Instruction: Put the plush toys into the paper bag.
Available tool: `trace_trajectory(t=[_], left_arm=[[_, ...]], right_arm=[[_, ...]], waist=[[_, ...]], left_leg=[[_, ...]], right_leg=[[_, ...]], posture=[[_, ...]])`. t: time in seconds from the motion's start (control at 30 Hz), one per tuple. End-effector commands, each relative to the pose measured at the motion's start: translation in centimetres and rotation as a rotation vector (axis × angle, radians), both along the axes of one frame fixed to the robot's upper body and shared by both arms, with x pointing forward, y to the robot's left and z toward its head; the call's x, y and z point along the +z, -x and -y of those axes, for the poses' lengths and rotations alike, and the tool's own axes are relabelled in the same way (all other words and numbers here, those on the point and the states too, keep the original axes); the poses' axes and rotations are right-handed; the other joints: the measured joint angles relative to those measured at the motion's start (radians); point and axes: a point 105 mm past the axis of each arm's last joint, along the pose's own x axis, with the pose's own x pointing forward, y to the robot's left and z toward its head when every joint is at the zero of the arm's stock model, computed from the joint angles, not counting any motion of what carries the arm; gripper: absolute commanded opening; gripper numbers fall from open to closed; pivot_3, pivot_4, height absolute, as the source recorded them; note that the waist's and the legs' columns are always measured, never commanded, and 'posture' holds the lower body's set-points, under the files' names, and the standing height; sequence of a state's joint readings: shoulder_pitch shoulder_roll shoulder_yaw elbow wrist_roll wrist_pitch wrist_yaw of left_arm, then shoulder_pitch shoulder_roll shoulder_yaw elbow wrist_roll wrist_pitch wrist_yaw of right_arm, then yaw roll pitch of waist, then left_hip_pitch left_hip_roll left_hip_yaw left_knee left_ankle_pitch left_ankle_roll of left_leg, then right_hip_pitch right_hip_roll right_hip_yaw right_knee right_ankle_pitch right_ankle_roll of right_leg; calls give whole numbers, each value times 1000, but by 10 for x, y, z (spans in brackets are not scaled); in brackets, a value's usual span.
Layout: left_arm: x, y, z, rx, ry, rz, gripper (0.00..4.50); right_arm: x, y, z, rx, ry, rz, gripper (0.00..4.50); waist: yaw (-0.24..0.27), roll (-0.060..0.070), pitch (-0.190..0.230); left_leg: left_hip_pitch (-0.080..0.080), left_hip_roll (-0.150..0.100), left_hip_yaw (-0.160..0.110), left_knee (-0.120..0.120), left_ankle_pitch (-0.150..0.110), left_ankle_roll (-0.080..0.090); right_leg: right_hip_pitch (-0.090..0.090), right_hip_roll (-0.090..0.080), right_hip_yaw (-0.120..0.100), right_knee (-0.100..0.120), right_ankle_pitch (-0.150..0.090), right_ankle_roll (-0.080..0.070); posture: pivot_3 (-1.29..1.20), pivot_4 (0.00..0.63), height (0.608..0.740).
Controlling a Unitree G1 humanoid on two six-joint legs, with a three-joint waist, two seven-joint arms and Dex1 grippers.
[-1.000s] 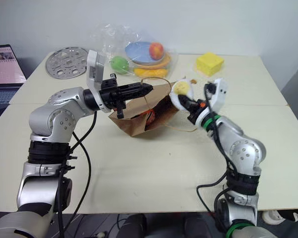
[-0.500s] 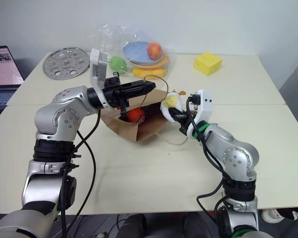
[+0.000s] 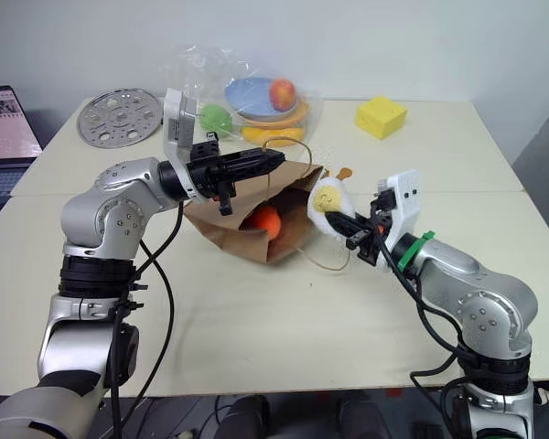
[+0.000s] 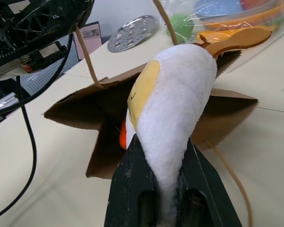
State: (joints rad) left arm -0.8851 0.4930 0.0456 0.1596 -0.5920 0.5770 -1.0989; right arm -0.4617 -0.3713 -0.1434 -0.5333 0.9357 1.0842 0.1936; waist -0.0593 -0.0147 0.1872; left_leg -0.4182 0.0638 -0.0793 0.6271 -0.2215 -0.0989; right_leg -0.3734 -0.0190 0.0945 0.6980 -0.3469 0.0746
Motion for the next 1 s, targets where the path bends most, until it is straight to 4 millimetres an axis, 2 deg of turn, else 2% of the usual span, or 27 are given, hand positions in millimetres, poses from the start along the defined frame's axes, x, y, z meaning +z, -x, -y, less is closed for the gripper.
trace_trajectory(t=[0.03,0.17,0.37,0.77,0.9,1.0], left_arm=[[16,5,5,-27,10,64,0],[18,9,7,-58,21,51,0],[20,21,11,-117,19,35,0],[16,29,16,-160,11,12,0],[21,32,19,-188,34,2,0],[25,34,20,-203,55,-7,0]], right_arm=[[3,-3,-12,21,-2,21,28],[-14,-14,-23,-7,50,-24,28],[-17,-24,-32,-6,45,-30,28],[-3,-28,-57,79,-35,-39,28],[-4,-40,-66,56,-88,-76,28],[-22,-57,-71,-9,-88,-126,28]], waist=[[2,0,0],[2,0,0],[2,0,0],[1,0,0],[1,0,0],[1,0,0]], left_leg=[[0,0,0,0,0,0],[0,0,0,0,0,0],[0,0,0,0,0,0],[0,0,0,0,0,0],[0,0,0,0,0,0],[0,0,0,0,0,0]], right_leg=[[0,0,0,0,0,0],[0,0,-1,0,0,0],[0,0,-1,0,0,0],[0,0,-1,0,0,0],[0,0,-1,0,0,0],[0,0,-1,0,0,0]], posture=[[0,150,740],[0,150,740],[0,150,740],[0,150,740],[0,150,740],[0,150,740]])
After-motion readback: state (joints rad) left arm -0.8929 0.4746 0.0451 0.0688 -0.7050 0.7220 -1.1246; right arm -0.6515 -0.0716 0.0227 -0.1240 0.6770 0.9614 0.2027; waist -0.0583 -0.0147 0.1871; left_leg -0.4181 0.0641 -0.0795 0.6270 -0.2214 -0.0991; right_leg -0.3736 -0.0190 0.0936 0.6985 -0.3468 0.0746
